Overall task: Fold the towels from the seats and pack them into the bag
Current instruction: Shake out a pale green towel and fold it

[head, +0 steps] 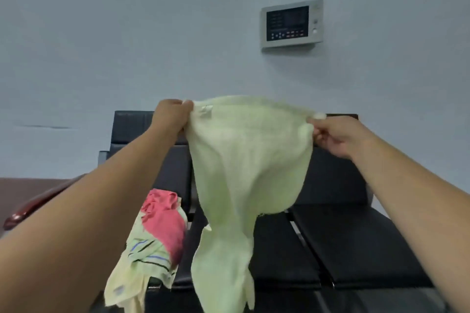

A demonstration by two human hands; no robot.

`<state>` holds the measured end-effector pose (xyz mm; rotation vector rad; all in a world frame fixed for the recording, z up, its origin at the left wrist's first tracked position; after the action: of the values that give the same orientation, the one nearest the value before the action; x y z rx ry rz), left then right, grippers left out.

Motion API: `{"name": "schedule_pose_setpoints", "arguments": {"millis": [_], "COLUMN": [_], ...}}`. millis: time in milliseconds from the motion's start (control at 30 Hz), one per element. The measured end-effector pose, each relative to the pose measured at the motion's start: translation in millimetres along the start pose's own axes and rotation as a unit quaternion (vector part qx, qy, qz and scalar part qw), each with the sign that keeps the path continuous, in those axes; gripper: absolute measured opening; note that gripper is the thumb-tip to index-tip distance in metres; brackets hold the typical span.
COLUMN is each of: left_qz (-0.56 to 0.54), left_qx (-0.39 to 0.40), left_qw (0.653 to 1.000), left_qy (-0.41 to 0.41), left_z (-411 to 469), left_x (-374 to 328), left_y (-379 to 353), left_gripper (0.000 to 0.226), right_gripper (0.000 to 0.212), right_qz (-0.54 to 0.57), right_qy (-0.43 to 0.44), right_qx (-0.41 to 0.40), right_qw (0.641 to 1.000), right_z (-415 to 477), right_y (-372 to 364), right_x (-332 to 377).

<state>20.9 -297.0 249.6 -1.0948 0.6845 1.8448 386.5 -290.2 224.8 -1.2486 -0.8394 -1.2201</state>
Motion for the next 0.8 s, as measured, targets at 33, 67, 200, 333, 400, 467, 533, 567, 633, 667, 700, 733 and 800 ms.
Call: {"name": "schedule_pose_setpoints", "arguments": {"millis": [33, 67, 200, 333, 400, 467, 533, 567, 633, 667, 700, 733, 800], "left_qz": [0.063, 0.094, 0.129, 0.066, 0.055, 0.038, -0.026, -0.065, -0.124, -0.145, -0.159, -0.159, -0.110], "left_qx": [-0.025, -0.032, 0.002, 0.079, 0.107, 0.144, 0.212, 0.247, 0.314, 0.349, 0.380, 0.403, 0.418], "left_qw": [0.998, 0.995, 0.991, 0.994, 0.992, 0.989, 0.977, 0.966, 0.939, 0.923, 0.908, 0.898, 0.901], "left_qy": [-0.001, 0.000, -0.028, -0.036, -0.037, -0.021, 0.013, 0.030, 0.059, 0.071, 0.077, 0.076, 0.036], "left_z": [3, 2, -15, -31, -37, -40, -44, -46, -51, -56, -61, -65, -70], "left_x": [5, 10, 14, 4, -4, -8, -8, -7, -8, -9, -11, -11, -12], "left_y": [9, 14, 12, -4, -8, -12, -19, -23, -31, -34, -37, -41, -45], "left_gripper": [0.033, 0.034, 0.027, 0.026, 0.022, 0.014, 0.003, 0.008, 0.015, 0.017, 0.019, 0.022, 0.023], "right_gripper": [0.008, 0.009, 0.013, 0.018, 0.025, 0.027, 0.027, 0.027, 0.028, 0.027, 0.025, 0.021, 0.016], "right_qz": [-0.072, -0.102, -0.073, -0.079, -0.102, -0.145, -0.161, -0.151, -0.119, -0.111, -0.109, -0.111, -0.142], "right_qy": [0.002, 0.006, 0.035, 0.037, 0.027, 0.025, 0.032, 0.037, 0.051, 0.060, 0.071, 0.084, 0.124], "right_qx": [-0.062, -0.099, -0.100, -0.068, -0.028, 0.006, 0.016, 0.011, 0.000, -0.002, -0.002, -0.001, -0.001], "right_qw": [0.995, 0.990, 0.992, 0.994, 0.994, 0.989, 0.986, 0.988, 0.992, 0.992, 0.992, 0.990, 0.982], "right_z": [4, 6, 0, -11, -15, -20, -23, -24, -25, -26, -27, -29, -33], "right_y": [10, 18, 22, 2, -12, -24, -34, -37, -40, -42, -45, -48, -54], "right_x": [-3, -6, -10, -9, -5, -1, 1, 2, 2, 1, 1, 1, 1]}}
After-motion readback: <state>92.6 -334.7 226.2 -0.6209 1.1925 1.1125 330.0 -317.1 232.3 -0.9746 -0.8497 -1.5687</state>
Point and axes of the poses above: each hand's wrist, its own z-axis towards the middle knuckle, its own y-axis out of the back of the hand, x = y × z, the point moved 5 cm from there along z, towards the middle knuckle, and after that the axes turned 3 degrees about -x, right-handed, at the moved point
